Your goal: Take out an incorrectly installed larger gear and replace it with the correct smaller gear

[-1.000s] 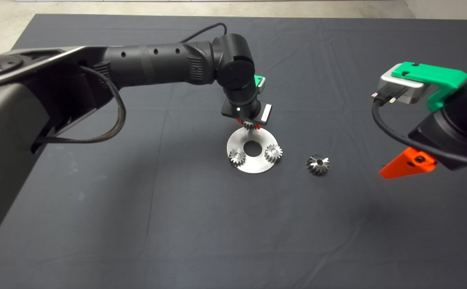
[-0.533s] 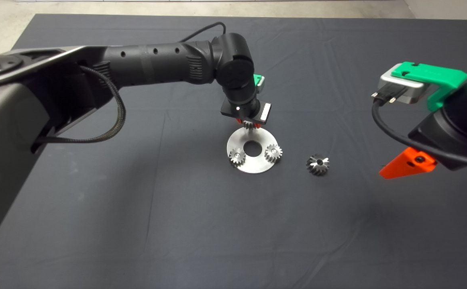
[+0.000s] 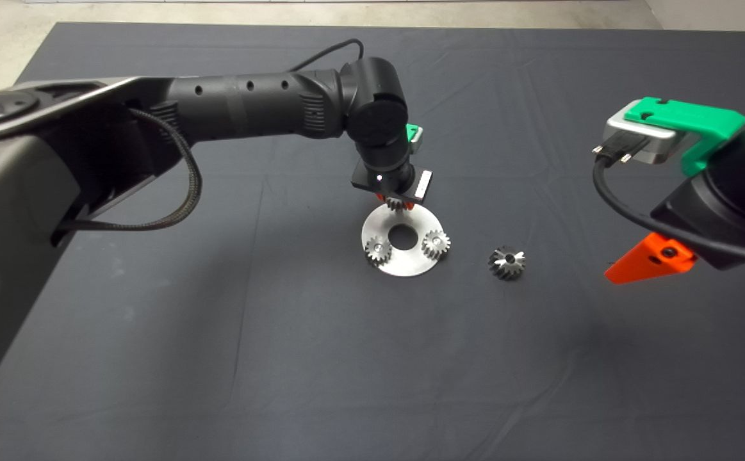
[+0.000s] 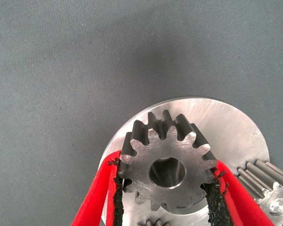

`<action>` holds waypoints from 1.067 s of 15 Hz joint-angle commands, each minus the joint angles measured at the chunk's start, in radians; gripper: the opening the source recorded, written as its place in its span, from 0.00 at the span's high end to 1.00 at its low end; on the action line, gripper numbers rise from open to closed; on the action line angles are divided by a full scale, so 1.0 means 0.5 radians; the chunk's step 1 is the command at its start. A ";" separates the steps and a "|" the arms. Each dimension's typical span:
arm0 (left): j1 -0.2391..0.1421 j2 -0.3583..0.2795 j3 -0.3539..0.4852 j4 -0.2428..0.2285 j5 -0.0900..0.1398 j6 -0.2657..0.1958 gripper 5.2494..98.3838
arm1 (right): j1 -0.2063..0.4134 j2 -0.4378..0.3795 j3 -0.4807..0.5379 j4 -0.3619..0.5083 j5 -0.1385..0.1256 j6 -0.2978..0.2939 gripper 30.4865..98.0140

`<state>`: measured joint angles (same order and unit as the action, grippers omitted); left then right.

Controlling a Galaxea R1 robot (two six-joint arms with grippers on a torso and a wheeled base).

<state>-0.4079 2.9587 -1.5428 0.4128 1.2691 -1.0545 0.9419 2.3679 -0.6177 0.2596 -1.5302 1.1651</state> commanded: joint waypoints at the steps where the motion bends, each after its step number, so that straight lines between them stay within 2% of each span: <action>1: -0.046 0.006 0.027 0.000 0.079 0.010 0.68 | 0.052 -0.006 -0.010 0.061 -0.023 0.008 0.08; 6: -0.060 0.006 0.027 0.061 0.082 0.014 0.68 | 0.052 -0.003 -0.037 0.061 -0.023 0.005 0.08; 10: -0.246 0.006 0.015 0.061 0.079 0.014 0.68 | 0.052 -0.003 -0.034 0.064 -0.023 0.005 0.08; 16: -0.252 0.009 0.067 0.061 0.073 0.014 0.68 | 0.052 -0.028 -0.025 0.064 -0.026 0.008 0.08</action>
<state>-0.5185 2.9611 -1.5383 0.4415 1.3081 -1.0540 0.9419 2.3653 -0.6340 0.2596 -1.5302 1.1647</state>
